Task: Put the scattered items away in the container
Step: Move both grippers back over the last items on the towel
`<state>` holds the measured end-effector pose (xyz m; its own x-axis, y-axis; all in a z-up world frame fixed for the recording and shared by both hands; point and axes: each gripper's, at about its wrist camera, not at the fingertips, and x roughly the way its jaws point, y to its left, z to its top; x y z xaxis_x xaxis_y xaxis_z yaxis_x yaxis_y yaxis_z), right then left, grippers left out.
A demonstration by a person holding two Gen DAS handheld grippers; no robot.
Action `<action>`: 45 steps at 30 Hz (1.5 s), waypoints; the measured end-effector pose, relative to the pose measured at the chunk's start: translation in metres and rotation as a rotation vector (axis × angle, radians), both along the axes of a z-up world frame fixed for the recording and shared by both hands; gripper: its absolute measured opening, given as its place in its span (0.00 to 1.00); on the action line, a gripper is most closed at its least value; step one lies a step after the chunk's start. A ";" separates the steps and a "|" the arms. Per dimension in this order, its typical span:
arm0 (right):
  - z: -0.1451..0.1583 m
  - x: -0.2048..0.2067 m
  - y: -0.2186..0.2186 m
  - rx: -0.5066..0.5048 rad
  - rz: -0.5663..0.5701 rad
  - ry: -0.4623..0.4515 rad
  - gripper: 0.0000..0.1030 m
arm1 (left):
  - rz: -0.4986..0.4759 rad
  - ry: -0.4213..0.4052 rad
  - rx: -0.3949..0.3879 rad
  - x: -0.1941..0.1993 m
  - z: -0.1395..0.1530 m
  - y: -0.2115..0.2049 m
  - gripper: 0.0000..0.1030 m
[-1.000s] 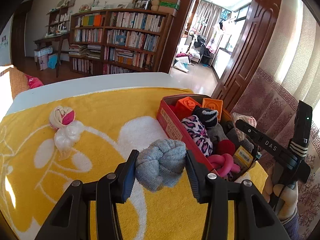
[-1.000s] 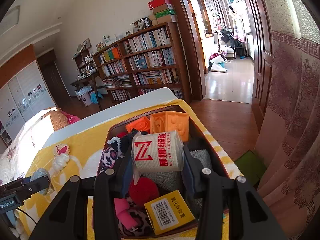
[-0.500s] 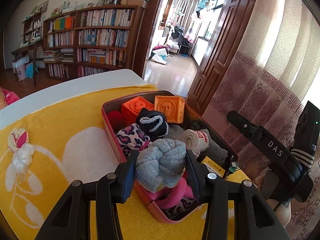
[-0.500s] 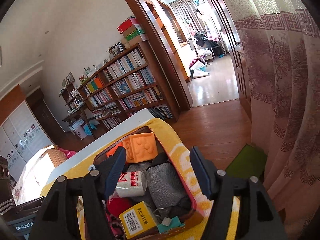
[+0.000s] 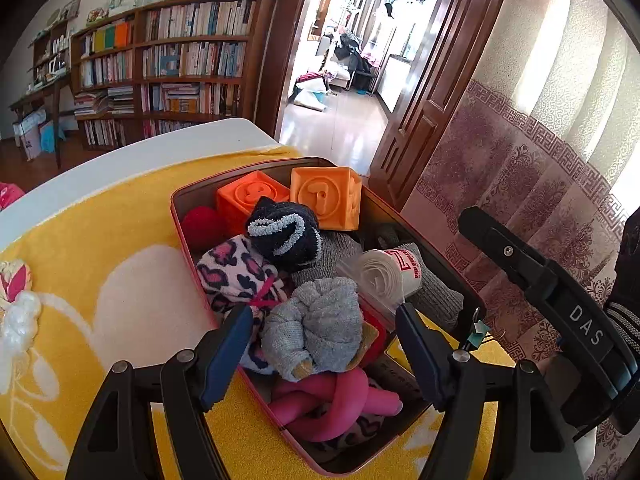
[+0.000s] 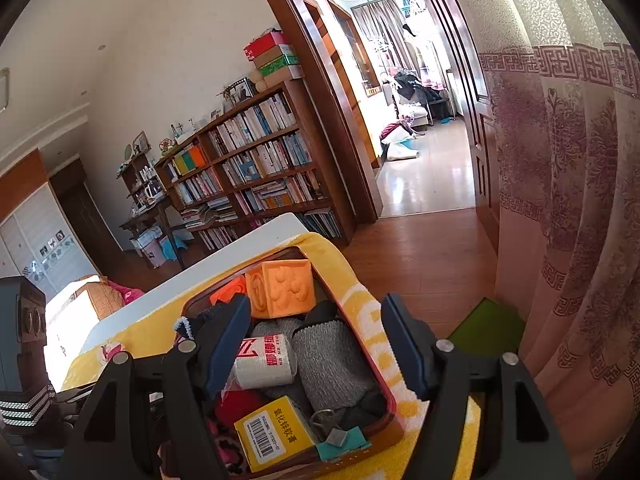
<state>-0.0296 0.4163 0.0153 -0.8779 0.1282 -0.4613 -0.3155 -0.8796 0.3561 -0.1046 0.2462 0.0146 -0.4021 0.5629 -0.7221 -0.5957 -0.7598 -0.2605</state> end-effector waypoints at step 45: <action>0.052 -0.027 -0.160 0.311 0.298 0.040 0.83 | 0.614 -0.099 0.035 -0.030 -0.035 -0.338 0.73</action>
